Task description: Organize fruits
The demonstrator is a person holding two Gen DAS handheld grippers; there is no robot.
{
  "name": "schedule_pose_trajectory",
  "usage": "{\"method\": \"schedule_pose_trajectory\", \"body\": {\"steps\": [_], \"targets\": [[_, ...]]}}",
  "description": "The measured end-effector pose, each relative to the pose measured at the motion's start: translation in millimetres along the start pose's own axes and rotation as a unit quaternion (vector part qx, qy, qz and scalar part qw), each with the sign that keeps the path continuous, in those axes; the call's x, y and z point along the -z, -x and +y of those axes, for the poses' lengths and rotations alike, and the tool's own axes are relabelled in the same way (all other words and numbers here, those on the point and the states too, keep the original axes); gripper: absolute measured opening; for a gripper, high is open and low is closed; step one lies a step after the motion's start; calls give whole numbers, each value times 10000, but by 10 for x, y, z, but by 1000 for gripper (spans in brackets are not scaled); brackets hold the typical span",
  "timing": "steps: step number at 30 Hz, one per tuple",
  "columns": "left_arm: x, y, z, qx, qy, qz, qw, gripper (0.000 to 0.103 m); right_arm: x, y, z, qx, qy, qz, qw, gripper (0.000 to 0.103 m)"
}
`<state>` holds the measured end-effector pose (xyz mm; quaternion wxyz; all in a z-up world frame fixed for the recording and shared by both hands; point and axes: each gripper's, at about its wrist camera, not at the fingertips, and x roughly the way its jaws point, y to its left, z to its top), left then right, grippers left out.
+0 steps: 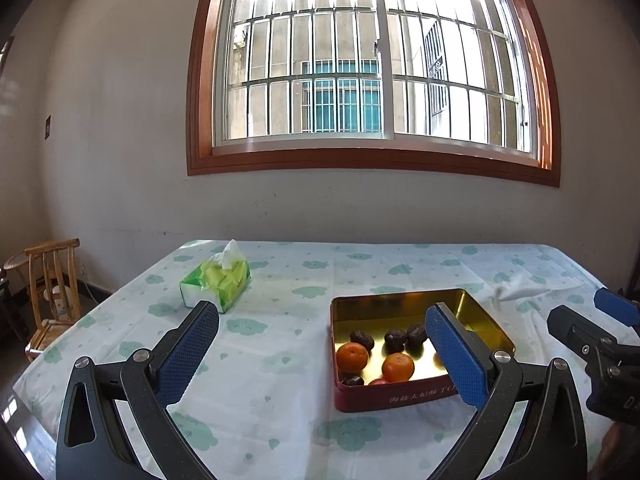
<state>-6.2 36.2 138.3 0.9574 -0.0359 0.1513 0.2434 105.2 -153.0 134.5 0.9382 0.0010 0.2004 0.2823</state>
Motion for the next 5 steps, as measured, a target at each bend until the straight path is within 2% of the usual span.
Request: {"method": "schedule_pose_trajectory", "body": {"steps": [3,5], "targets": [[-37,-108,39,-81,65,163,9998,103,-30,-309,-339,217,-37,448,9988,97],[-54,-183,56,-121,55,298,9995,103,-10,-599,-628,390,1,911,9951,97]]}}
